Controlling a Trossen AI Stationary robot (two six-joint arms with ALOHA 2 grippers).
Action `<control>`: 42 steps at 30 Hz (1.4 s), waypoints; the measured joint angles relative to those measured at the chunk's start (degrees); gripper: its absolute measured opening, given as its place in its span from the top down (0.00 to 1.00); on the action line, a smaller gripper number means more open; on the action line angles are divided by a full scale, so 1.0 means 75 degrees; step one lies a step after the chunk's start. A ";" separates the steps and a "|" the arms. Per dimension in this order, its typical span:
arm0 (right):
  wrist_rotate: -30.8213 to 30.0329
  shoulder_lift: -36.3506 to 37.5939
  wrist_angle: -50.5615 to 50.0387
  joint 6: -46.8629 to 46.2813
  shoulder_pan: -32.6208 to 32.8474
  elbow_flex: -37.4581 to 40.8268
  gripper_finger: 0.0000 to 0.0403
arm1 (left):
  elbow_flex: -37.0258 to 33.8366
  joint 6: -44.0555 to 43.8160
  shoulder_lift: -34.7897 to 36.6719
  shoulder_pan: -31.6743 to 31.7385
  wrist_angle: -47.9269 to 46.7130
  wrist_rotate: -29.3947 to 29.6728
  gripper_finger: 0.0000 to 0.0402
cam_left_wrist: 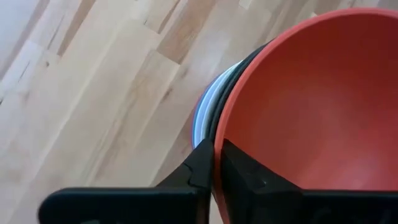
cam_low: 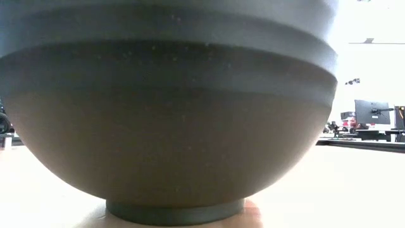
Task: Nest bowls inside each other
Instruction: Stack the orange bowl on the black bowl, then stack the black bowl on the orange bowl
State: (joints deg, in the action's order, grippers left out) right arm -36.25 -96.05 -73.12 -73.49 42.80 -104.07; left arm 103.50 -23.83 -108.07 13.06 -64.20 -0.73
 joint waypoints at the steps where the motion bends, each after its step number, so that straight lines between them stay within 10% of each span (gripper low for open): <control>1: 0.0000 0.0000 -0.0003 0.0000 -0.0001 0.0000 0.65 | 0.0000 0.0000 -0.0002 0.0003 0.0008 -0.0007 0.93; 18: 0.0967 -0.0138 -0.0730 -0.1923 -0.0063 -0.0012 0.65 | 0.1592 0.0904 0.0070 -0.0012 -0.1139 -0.0389 0.47; 25: 0.2293 -0.1088 -0.0784 -0.2818 -0.0197 -0.0011 0.65 | 0.2368 0.1467 0.0564 -0.0203 -0.3398 0.0774 0.46; 33: 0.2864 -0.2165 0.1206 0.0062 -0.0583 0.0000 0.65 | 0.2109 0.1223 0.2434 -0.0428 -0.3387 0.0874 0.47; 42: 0.3860 -0.2154 0.0813 0.0590 -0.1325 0.0000 0.65 | 0.1197 -0.0712 0.4712 -0.1166 -0.3409 0.2042 0.47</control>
State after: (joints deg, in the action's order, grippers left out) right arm -7.30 -112.20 -67.03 -69.07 32.86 -104.07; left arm 112.48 -29.18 -72.73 4.31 -89.77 14.58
